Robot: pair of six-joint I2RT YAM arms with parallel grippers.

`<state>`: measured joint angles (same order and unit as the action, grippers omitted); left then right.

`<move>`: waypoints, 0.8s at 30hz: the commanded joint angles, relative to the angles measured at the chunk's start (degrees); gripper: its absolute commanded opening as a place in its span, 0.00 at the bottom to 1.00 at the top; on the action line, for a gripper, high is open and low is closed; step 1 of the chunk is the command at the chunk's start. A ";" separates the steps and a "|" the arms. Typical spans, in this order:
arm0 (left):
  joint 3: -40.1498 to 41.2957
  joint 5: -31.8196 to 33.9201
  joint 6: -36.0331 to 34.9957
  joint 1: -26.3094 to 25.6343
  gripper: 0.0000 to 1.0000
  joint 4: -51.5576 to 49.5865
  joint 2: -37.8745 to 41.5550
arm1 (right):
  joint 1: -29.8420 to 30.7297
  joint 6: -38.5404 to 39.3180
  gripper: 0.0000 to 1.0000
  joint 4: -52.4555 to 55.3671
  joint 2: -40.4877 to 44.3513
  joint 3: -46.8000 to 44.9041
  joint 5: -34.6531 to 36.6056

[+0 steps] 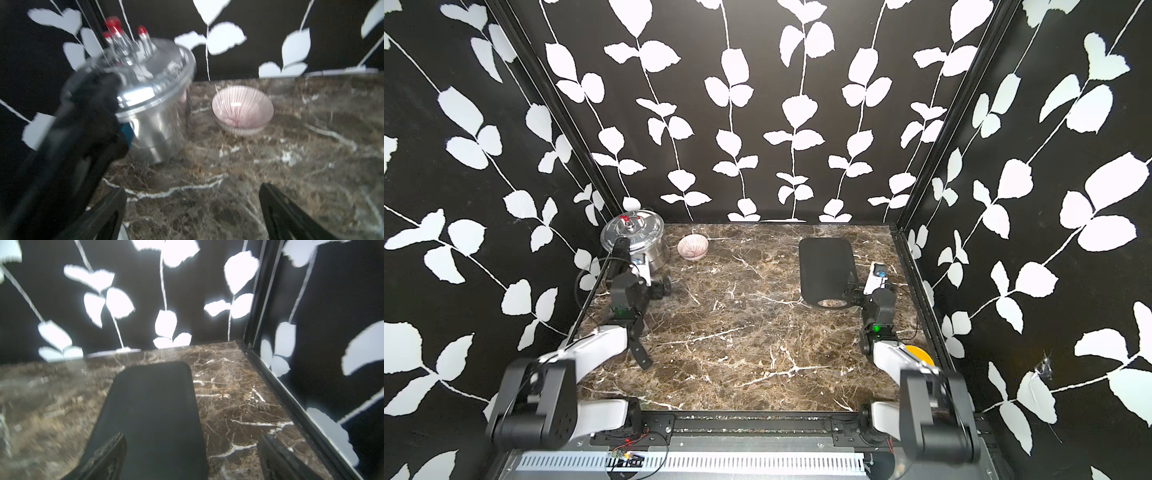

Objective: Align the knife with the edge of the cutting board
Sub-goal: Move the work surface to the center of the board.

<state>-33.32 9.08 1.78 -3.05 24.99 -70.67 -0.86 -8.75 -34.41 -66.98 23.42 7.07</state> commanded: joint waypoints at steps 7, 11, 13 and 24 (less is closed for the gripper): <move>-12.32 -1.28 21.27 0.39 0.98 -32.08 10.41 | -1.51 -21.61 0.99 29.78 6.97 14.20 -6.73; -16.28 -5.35 22.57 0.31 0.98 -41.24 8.35 | -0.97 -19.50 0.99 41.35 -3.13 23.97 -11.65; -18.19 -6.05 22.73 0.18 0.99 -46.46 6.40 | 0.22 -18.96 0.99 43.64 -7.50 26.54 -12.00; -17.82 -4.55 26.74 -2.18 0.98 -52.59 4.15 | 10.04 -18.50 0.99 53.03 -30.38 37.86 -16.41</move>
<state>-50.65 4.29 26.83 -4.84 -25.12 -67.61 7.35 -27.31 14.57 -94.94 58.96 -6.96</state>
